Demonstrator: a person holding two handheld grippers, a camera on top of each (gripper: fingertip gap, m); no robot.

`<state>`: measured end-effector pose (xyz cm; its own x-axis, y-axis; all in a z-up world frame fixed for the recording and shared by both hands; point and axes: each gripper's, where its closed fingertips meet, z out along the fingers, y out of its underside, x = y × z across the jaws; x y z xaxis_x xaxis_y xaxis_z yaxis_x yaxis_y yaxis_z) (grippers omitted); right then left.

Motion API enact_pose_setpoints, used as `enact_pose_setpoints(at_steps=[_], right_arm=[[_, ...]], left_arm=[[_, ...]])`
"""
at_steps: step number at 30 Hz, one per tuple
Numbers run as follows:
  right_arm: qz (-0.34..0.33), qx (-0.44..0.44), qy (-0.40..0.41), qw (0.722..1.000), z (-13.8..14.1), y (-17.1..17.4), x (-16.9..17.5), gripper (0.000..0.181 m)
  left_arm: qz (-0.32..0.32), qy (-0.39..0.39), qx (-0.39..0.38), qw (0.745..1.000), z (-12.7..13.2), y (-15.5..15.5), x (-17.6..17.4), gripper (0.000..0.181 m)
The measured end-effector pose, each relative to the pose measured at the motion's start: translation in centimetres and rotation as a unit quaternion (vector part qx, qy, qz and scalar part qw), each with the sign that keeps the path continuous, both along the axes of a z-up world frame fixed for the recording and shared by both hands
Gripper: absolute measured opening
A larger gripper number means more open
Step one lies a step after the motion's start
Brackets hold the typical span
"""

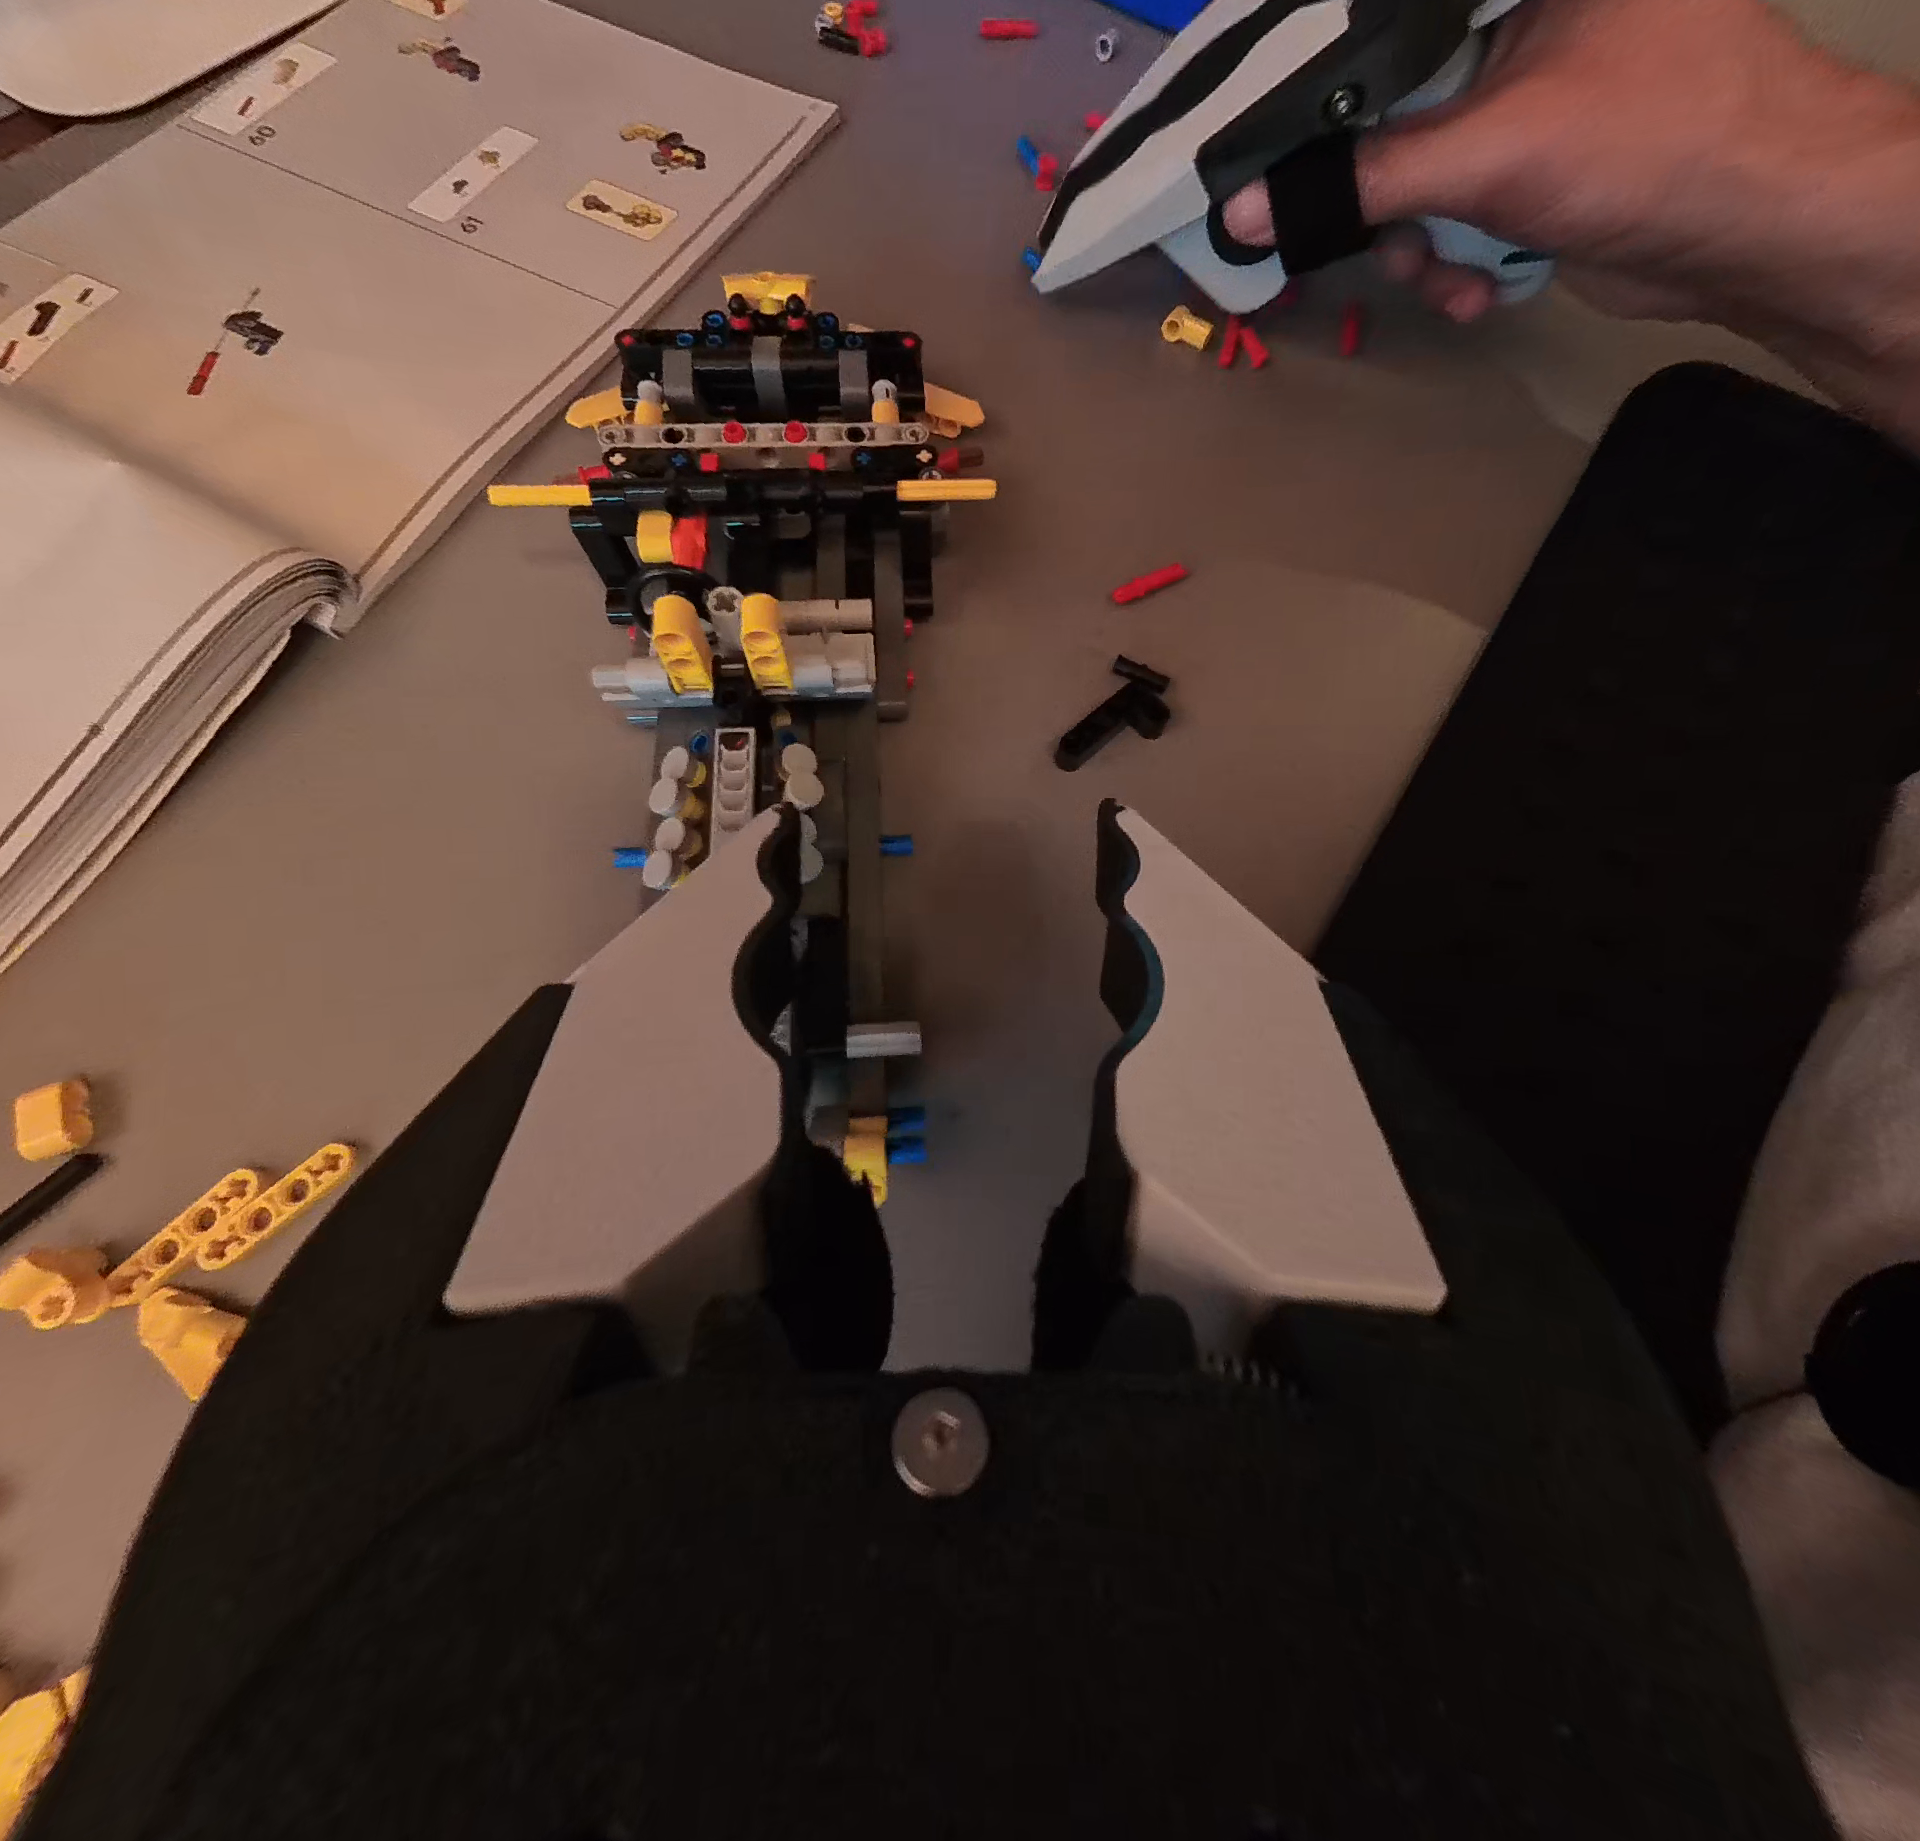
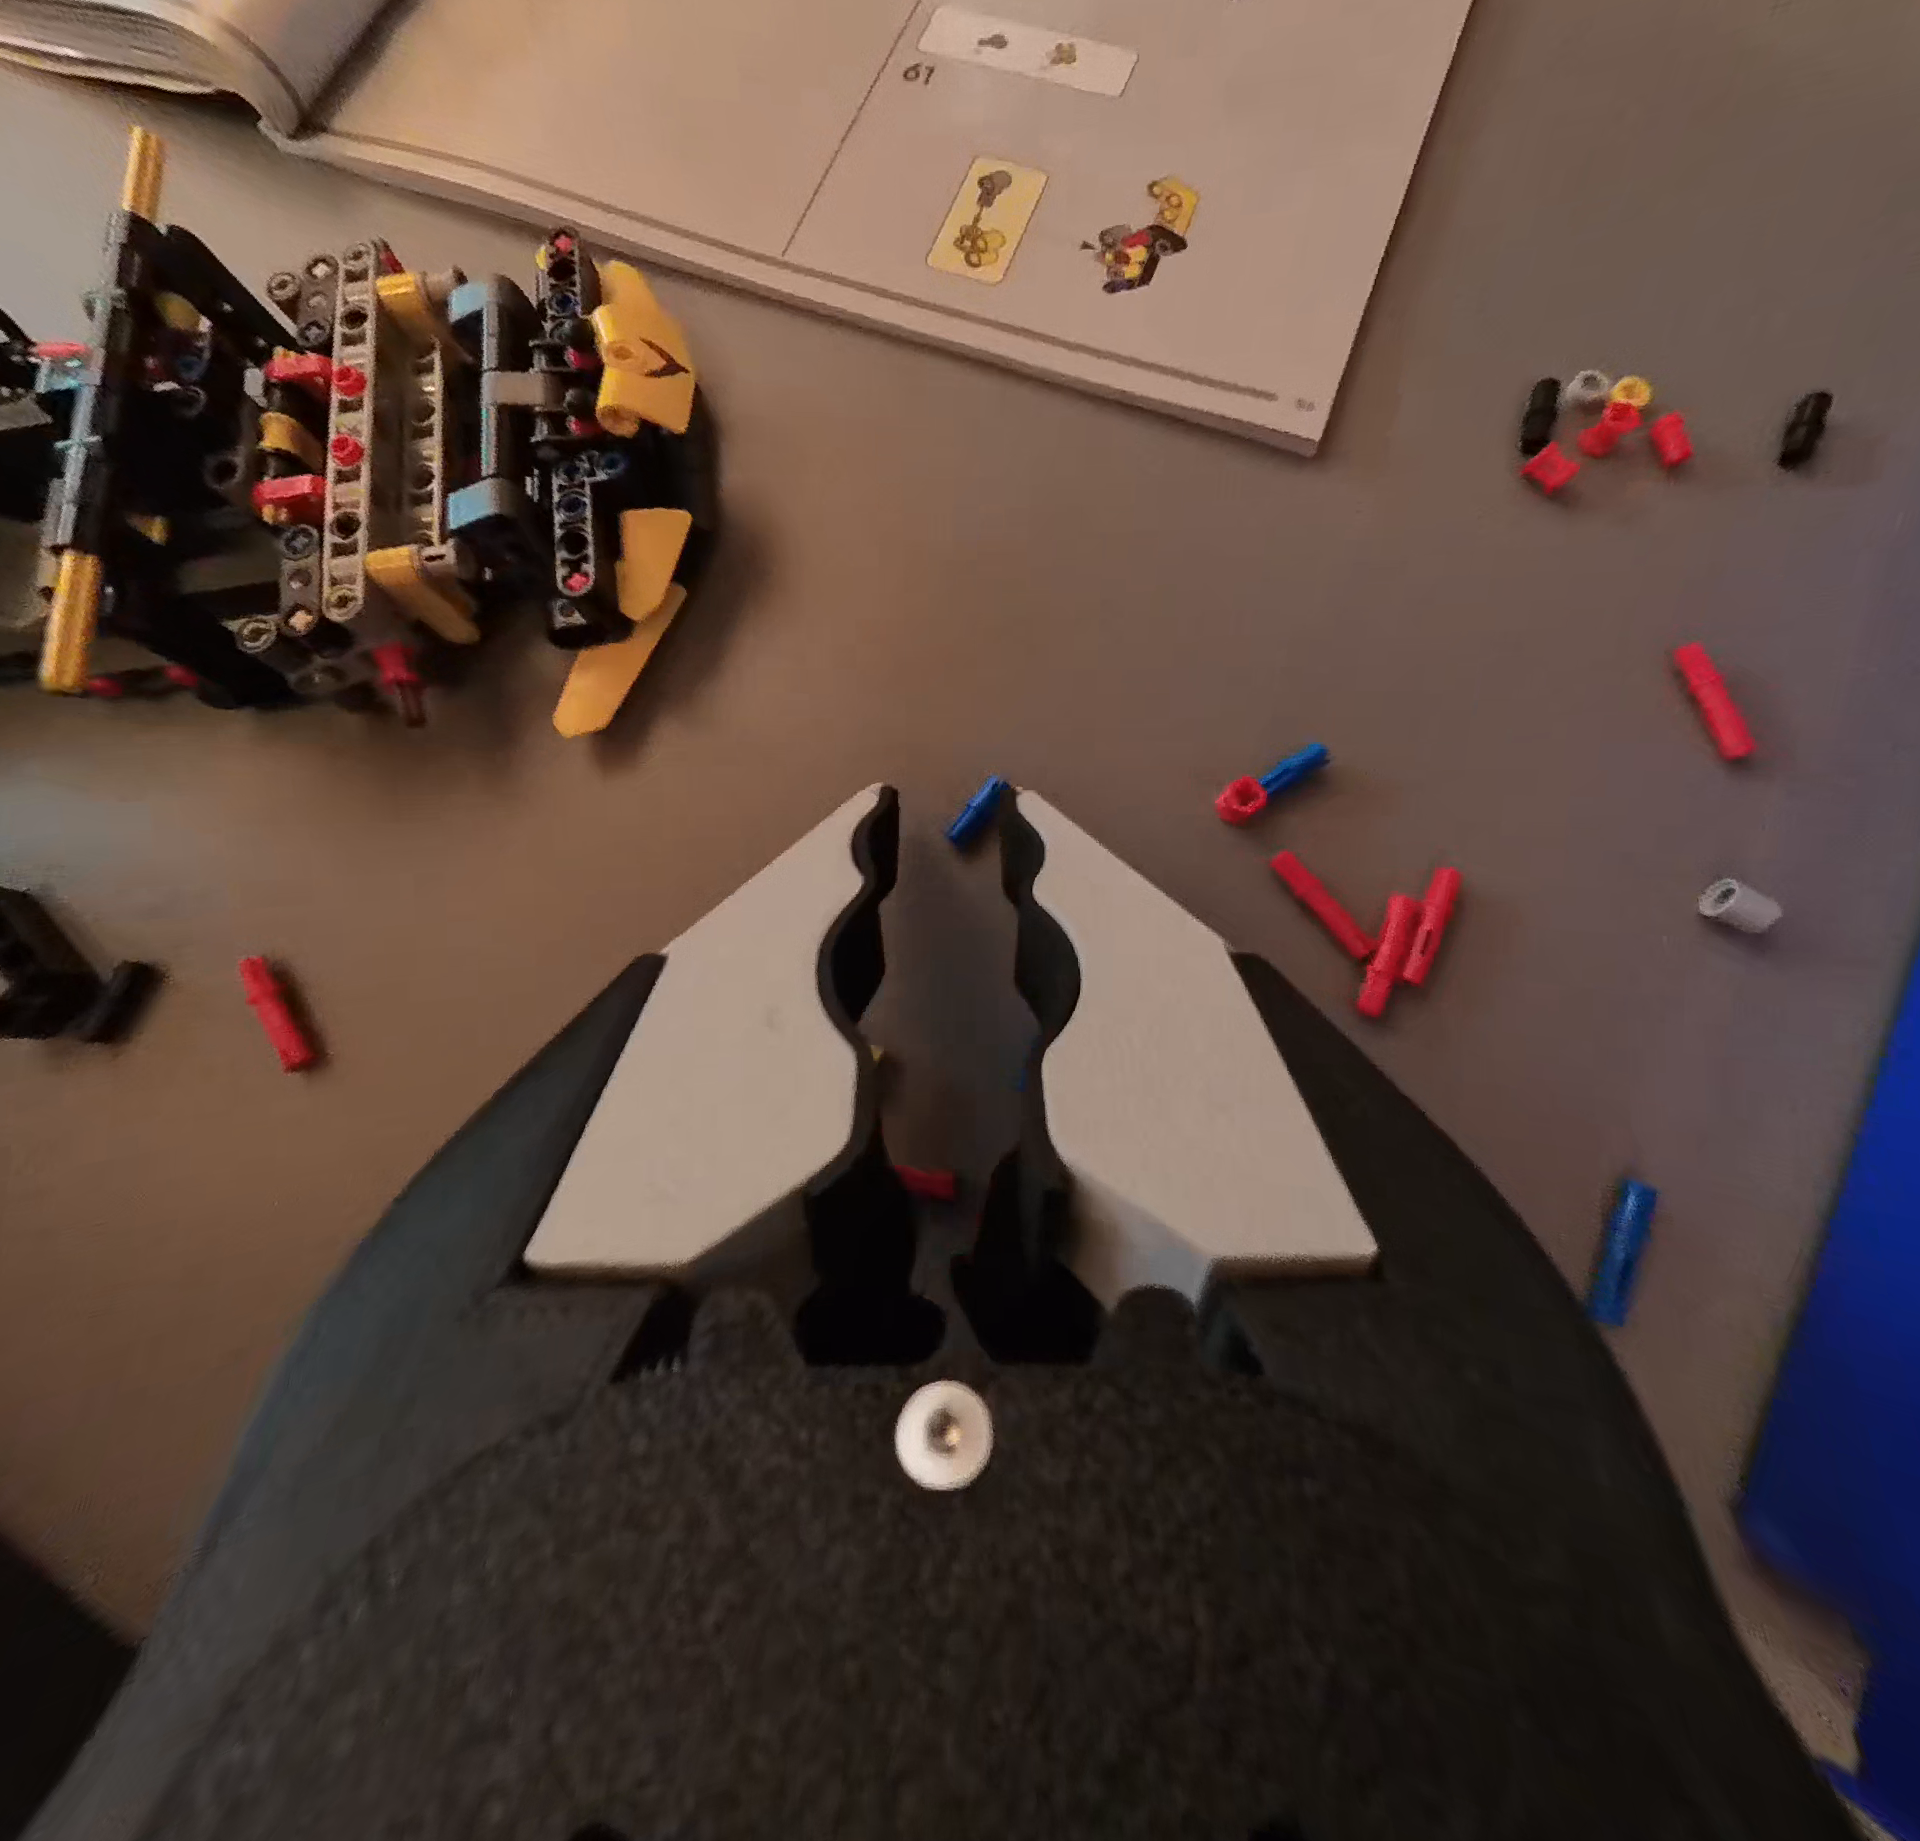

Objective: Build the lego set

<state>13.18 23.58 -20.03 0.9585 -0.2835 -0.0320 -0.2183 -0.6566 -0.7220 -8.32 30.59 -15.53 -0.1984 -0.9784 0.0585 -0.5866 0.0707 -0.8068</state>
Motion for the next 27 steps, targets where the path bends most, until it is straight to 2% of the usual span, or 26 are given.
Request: enact_pose_setpoints(at_steps=[2,4,6,9,12,16,21,23,27], right_arm=[[-0.003,-0.011,0.0,1.0,-0.5,0.0,0.2,0.017],[-0.001,-0.011,-0.007,1.0,-0.5,-0.1,0.3,0.006],[0.015,-0.012,0.005,1.0,-0.4,-0.2,-0.4,0.005],[0.132,0.028,0.057,0.989,1.4,0.5,-5.7,0.005],[0.233,0.008,0.063,0.97,1.4,-0.1,-10.7,0.005],[0.227,-0.018,0.015,0.974,-0.2,-0.1,-11.2,0.005],[0.212,-0.005,0.014,0.977,-0.5,0.7,-11.5,0.005],[0.209,-0.007,0.012,0.978,-0.5,0.8,-11.4,0.008],[0.195,0.028,0.017,0.98,1.3,1.1,-11.3,0.014]], left_arm=[[0.001,0.002,-0.005,1.0,0.1,0.2,0.2,0.058],[0.001,-0.001,-0.017,1.0,0.4,0.2,0.5,0.058],[0.002,-0.006,-0.029,1.0,0.7,0.3,1.0,0.058],[0.006,-0.017,-0.045,0.999,1.3,0.6,1.8,0.058],[0.01,-0.025,-0.058,0.998,1.4,0.6,2.4,0.058],[0.004,-0.015,-0.053,0.998,0.8,0.4,2.2,0.058],[0.002,-0.005,-0.037,0.999,0.5,0.7,0.5,0.058],[-0.004,-0.025,-0.029,0.999,1.2,0.8,0.2,0.058],[0.03,-0.084,0.025,0.996,2.5,2.3,-0.2,0.058]])
